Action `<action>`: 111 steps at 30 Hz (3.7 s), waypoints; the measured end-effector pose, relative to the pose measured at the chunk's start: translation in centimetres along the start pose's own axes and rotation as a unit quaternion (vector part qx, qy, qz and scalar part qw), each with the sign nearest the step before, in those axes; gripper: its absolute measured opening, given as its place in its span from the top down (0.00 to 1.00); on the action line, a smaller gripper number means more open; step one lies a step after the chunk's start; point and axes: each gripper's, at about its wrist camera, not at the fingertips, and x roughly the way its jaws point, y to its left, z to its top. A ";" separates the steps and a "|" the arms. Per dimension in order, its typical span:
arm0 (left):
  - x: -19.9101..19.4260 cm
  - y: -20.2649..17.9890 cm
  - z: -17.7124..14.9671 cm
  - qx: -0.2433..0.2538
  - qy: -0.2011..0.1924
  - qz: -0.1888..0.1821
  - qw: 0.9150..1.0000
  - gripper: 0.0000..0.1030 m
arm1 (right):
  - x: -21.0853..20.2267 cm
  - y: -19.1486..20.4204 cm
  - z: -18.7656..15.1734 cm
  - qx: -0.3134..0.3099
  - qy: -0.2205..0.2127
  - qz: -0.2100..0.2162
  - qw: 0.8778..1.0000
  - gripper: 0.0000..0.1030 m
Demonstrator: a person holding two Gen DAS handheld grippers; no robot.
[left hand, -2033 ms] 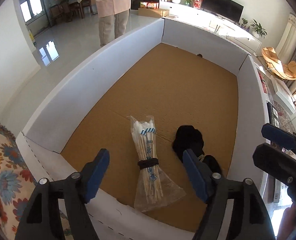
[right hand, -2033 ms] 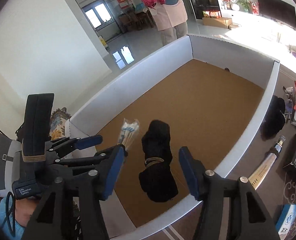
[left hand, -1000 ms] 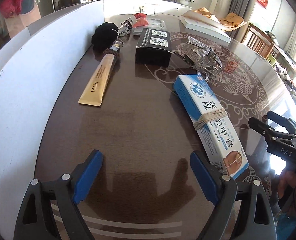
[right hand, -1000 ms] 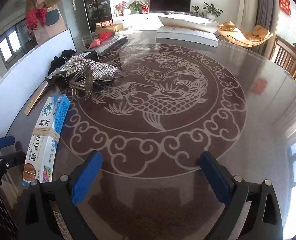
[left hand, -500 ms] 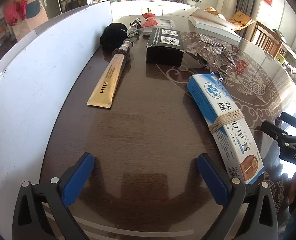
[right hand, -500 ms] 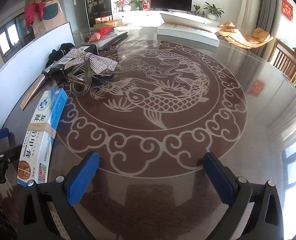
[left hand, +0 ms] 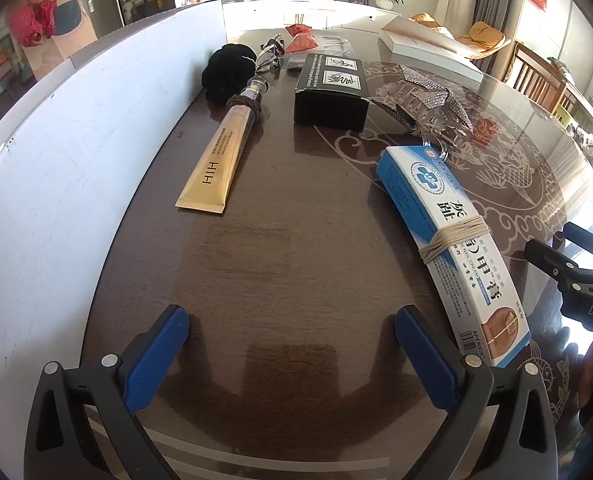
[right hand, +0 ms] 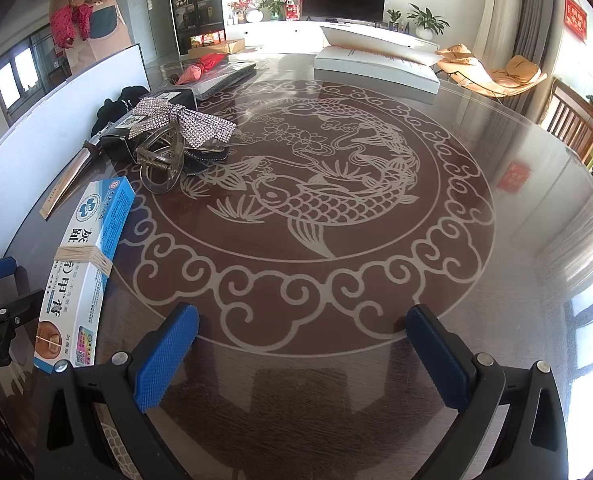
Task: Organize objects
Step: 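Return both tools to the table and reach the right tool toward the nail-cream box, then grasp the blue-and-white nail-cream box with the right tool and lift it, then grasp the gold HIH tube with the left tool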
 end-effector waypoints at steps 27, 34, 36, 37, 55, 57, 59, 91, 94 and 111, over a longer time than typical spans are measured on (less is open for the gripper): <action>-0.1 1.4 0.1 0.024 0.030 -0.014 0.999 0.00 | 0.6 9.3 3.9 -0.028 0.070 0.168 0.983 0.22; 0.0 1.5 0.1 0.023 0.030 -0.014 0.999 0.00 | 0.7 12.3 4.6 -0.117 0.070 0.130 0.982 0.55; 0.0 1.5 0.1 0.023 0.030 -0.014 0.999 0.00 | 0.5 10.8 4.3 -0.107 0.068 0.116 0.985 0.57; 0.0 1.5 0.1 0.023 0.030 -0.014 0.999 0.00 | 0.4 9.9 4.1 -0.103 0.064 0.101 0.988 0.57; 0.3 1.6 0.4 0.020 0.027 -0.012 0.999 0.00 | -0.7 2.9 0.4 -0.063 -0.007 0.046 0.997 0.11; 0.3 1.6 0.4 0.020 0.026 -0.012 0.999 0.00 | -0.7 2.9 0.3 -0.061 -0.008 0.043 0.997 0.09; 0.3 1.6 0.4 0.020 0.026 -0.012 0.999 0.00 | -0.7 2.8 0.3 -0.058 -0.007 0.042 0.997 0.07; 5.7 2.7 10.7 0.013 0.002 -0.017 1.000 0.03 | -0.6 2.4 0.1 -0.051 -0.004 0.034 0.998 0.01; 5.7 2.4 10.6 0.026 -0.021 -0.015 0.999 0.06 | -0.6 2.4 0.1 -0.051 -0.004 0.034 0.998 0.01; 3.2 2.7 6.3 0.033 -0.013 -0.015 0.999 0.20 | -0.6 2.4 0.1 -0.047 -0.002 0.038 0.998 0.00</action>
